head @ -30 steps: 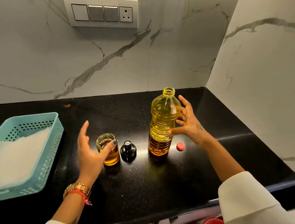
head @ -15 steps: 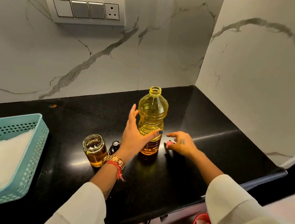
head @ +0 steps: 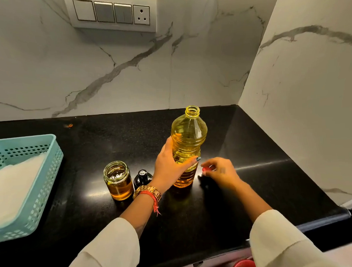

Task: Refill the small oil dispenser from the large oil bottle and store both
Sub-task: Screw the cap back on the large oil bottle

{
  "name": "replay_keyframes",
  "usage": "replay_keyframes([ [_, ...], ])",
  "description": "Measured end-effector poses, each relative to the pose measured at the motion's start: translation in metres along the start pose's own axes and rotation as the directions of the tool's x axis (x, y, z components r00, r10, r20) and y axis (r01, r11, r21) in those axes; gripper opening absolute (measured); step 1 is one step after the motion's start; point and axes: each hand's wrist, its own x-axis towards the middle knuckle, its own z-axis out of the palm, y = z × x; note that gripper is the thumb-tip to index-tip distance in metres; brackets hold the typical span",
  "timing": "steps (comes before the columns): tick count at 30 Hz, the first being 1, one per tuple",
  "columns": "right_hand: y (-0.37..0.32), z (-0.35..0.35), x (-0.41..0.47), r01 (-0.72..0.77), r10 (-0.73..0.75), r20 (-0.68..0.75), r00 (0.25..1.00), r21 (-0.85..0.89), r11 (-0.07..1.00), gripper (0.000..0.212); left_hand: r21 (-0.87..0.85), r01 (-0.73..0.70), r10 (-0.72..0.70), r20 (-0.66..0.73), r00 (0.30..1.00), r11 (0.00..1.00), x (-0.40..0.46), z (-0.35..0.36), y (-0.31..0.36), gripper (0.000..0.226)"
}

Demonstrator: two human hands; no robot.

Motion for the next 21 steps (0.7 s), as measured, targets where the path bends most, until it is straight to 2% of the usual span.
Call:
replay_keyframes([
  [2,-0.017,-0.029,-0.003,0.027,-0.006,-0.067,0.998,0.315,0.949,0.027,0.003,0.001,-0.001,0.001,1.000,1.000,0.000,0.000,0.000,0.069],
  [4,-0.043,-0.069,-0.007,0.132,-0.076,-0.124,0.989,0.543,0.829,0.028,0.002,-0.002,0.002,0.004,1.000,1.000,0.000,0.000,0.001,0.068],
  [7,-0.089,-0.123,-0.015,0.326,-0.255,-0.205,0.945,0.654,0.683,0.031,-0.008,-0.006,0.006,0.005,1.000,1.000,-0.001,0.000,0.001,0.065],
  [9,-0.116,-0.144,-0.018,0.427,-0.398,-0.188,0.898,0.587,0.688,0.032,-0.013,0.000,0.000,0.008,1.000,1.000,-0.001,0.000,0.001,0.066],
  [11,-0.136,-0.150,-0.016,0.533,-0.529,-0.120,0.840,0.365,0.764,0.030,-0.018,0.006,-0.006,0.013,1.000,1.000,-0.001,0.000,0.000,0.069],
  [14,-0.148,-0.145,-0.006,0.669,-0.669,-0.012,0.744,0.025,0.743,0.028,-0.036,0.002,-0.002,0.018,1.000,0.999,-0.001,-0.001,0.000,0.072],
  [17,-0.150,-0.143,0.003,0.700,-0.699,0.051,0.713,-0.093,0.708,0.025,-0.040,0.010,-0.008,0.034,0.999,0.999,-0.001,-0.003,0.001,0.072],
  [21,-0.154,-0.147,0.006,0.717,-0.711,0.099,0.696,-0.139,0.683,0.026,-0.052,0.012,-0.010,0.039,0.999,0.999,-0.002,-0.003,0.000,0.074],
])
